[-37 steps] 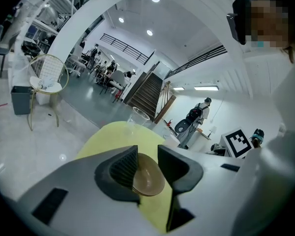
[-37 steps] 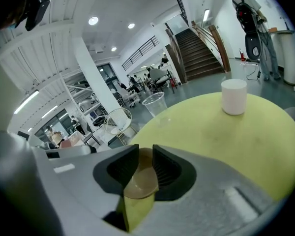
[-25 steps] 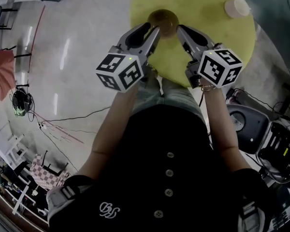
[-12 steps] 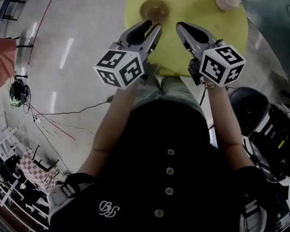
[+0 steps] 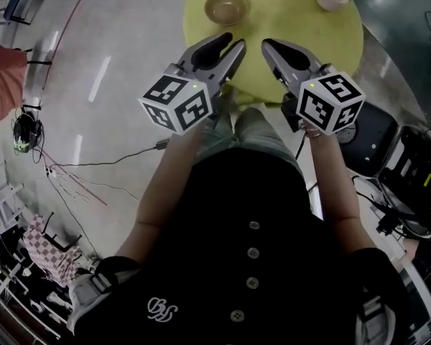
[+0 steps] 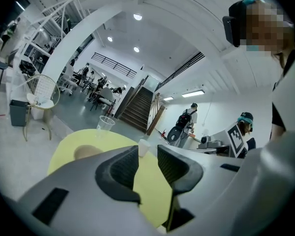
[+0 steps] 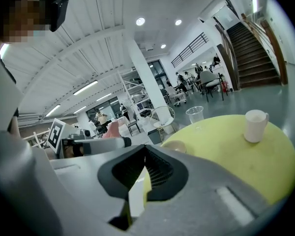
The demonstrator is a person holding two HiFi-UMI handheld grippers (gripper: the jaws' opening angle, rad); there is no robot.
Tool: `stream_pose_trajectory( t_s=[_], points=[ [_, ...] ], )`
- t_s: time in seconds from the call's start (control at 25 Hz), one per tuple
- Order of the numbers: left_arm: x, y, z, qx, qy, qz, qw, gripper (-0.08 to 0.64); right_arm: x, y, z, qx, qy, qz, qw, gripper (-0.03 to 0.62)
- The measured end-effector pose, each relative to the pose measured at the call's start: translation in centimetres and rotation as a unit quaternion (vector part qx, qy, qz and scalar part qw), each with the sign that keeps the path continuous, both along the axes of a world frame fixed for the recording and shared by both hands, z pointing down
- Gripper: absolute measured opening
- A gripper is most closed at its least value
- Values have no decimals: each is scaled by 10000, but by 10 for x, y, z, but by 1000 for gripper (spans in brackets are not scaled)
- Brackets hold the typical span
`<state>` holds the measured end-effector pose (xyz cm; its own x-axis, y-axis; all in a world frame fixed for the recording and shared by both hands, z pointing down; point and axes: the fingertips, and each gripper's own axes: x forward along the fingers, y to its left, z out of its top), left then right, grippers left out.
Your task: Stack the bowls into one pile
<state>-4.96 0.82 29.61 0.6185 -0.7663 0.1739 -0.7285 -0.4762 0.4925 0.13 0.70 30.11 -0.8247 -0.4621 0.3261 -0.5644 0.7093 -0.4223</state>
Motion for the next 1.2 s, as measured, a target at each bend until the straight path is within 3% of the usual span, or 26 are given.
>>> stream_pose_trajectory(
  t_s=[0.4, 0.72, 1.2],
  points=[
    [5, -1, -7, 33, 92, 579, 9983, 124, 6, 6, 0, 6, 198, 194, 9996, 3],
    [-19, 12, -17, 183, 48, 730, 9972, 77, -5, 22, -14, 228, 352, 340, 9985, 3],
    [-14, 25, -27, 335, -76, 931, 9951, 64, -13, 37, -18, 232, 269, 387, 9986, 3]
  ],
)
